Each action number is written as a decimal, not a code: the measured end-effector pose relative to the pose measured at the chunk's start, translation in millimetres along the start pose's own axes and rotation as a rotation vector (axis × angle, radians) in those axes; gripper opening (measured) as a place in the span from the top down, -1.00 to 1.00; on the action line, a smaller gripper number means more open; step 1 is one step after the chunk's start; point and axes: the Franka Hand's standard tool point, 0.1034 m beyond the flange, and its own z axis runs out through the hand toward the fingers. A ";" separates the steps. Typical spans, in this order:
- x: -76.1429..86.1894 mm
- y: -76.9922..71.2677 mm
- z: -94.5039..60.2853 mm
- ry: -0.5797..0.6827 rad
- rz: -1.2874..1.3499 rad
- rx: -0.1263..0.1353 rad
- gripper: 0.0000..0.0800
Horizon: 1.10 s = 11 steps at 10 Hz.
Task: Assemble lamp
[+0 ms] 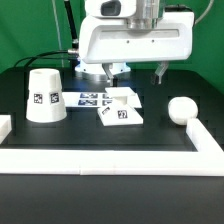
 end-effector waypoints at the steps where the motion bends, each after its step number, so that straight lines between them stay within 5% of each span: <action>1: -9.4 2.1 3.0 -0.008 0.008 0.001 -0.75; 11: -35.4 4.8 14.8 -0.027 0.062 0.003 -0.75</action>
Offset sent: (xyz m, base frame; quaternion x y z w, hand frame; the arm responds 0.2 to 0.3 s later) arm -0.0211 -0.0117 -0.0050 0.0228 0.0027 0.0366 0.9991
